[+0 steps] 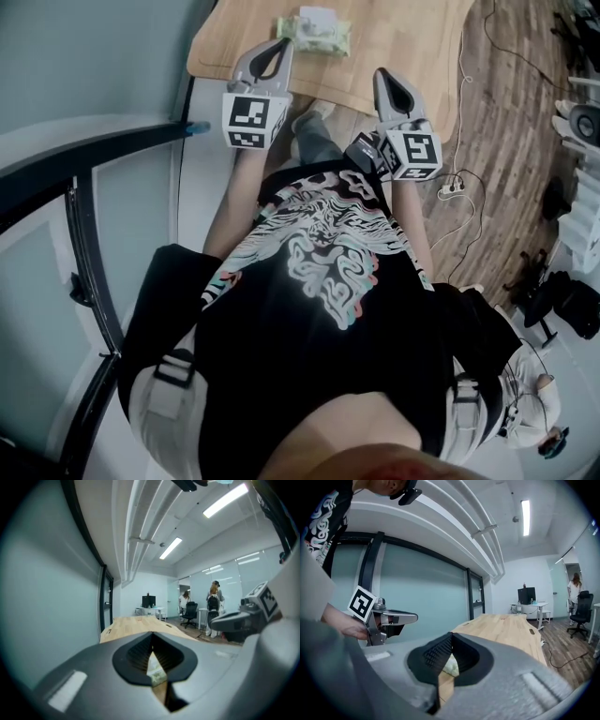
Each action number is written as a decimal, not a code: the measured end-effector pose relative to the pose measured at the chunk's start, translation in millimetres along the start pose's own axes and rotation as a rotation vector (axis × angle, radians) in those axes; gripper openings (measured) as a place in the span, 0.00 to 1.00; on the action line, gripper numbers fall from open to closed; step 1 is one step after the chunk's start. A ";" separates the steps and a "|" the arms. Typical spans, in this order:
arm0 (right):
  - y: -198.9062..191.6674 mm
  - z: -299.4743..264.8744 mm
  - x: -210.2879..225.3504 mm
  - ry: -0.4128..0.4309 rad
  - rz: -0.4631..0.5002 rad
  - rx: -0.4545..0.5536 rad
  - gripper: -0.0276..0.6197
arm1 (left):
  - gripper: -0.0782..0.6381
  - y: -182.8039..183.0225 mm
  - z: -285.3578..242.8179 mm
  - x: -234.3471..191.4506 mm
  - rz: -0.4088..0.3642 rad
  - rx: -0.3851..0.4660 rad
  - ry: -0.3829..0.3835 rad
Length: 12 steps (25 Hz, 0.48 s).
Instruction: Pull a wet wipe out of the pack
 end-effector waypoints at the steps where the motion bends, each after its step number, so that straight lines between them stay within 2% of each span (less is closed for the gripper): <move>1: -0.7 -4.0 4.5 -0.006 0.001 0.000 0.04 | 0.10 -0.8 -4.8 -1.8 0.001 0.004 0.000; 12: -20.6 -28.8 17.5 -0.012 -0.038 -0.030 0.04 | 0.10 -16.9 -26.1 -15.6 0.012 -0.029 -0.009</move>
Point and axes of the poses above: the fingertips, and each gripper's own axes: z backward along the fingers, x to its right, y out of its top, the point moved 8 cm from there along z, backward along the fingers, and after that the axes turned 13 degrees about x, right-handed, at the moved point
